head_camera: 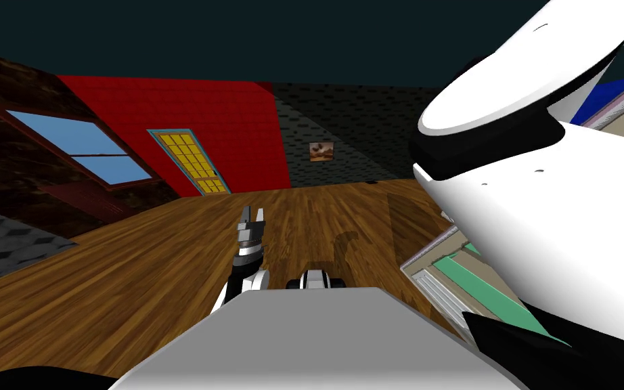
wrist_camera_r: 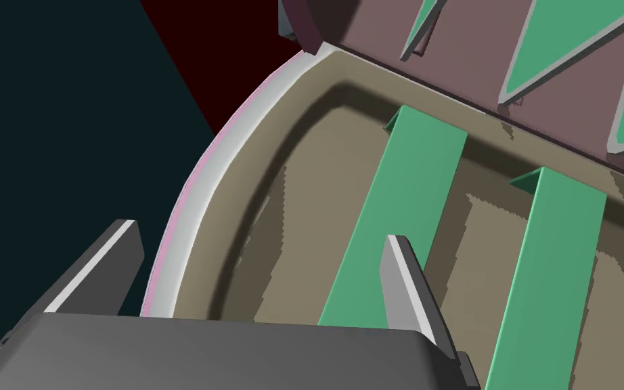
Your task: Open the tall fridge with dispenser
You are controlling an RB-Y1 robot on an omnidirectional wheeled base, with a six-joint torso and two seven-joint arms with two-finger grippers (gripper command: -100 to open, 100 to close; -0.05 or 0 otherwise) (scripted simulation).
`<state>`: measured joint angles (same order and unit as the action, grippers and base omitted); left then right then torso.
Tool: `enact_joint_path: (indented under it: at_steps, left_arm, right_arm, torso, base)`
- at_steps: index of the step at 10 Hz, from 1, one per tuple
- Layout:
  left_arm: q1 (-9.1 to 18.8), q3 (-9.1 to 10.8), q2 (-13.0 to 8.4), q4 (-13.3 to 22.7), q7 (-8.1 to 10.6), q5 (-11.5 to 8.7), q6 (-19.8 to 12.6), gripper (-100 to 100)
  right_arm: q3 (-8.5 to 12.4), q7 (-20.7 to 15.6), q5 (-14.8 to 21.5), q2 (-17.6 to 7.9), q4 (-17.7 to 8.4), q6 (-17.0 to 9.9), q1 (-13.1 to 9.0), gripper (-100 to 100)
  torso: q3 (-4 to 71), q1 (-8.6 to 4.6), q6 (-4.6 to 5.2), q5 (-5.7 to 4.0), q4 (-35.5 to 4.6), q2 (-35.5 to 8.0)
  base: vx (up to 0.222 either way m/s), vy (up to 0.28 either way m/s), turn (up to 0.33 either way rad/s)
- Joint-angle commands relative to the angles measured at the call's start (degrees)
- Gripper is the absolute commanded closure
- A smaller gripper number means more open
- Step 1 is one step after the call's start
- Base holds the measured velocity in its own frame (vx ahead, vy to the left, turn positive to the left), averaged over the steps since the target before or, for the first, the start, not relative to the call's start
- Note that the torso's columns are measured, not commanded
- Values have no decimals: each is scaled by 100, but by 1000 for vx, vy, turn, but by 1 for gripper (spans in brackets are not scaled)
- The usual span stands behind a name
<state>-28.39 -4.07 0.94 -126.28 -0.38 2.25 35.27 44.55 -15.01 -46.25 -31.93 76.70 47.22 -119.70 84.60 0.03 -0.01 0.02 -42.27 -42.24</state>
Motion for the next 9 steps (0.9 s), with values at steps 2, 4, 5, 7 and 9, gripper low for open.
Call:
enact_joint_path:
  at_steps: [2,4,5,7,9]
  left_arm:
    - [-1,0,0,0,0,0,0,0]
    - [0,0,0,0,0,0,0,0]
    - [0,0,0,0,0,0,0,0]
    - [0,0,0,0,0,0,0,0]
    - [0,0,0,0,0,0,0,0]
  right_arm:
    - [-640,377,632,-660,-299,-89,588,-100]
    - [-991,377,920,-1013,-299,-89,924,-100]
    - [-1079,377,920,-1185,-299,-89,1100,-100]
    - [-1079,377,920,-1517,-299,-89,1350,-100]
    - [-1357,680,1203,-1877,-593,-174,1631,-100]
  torso:
    - [14,17,-5,6,9,19]
    - [-10,-12,1,-4,-5,-17]
    - [-17,-17,2,-7,-9,-24]
    - [-9,-10,2,-5,-5,-13]
    - [-2,0,1,0,-2,-3]
  base:
    - [65,52,-51]
    - [6,5,16]
    - [-7,-5,-3]
    - [-6,-5,-2]
    - [39,19,-136]
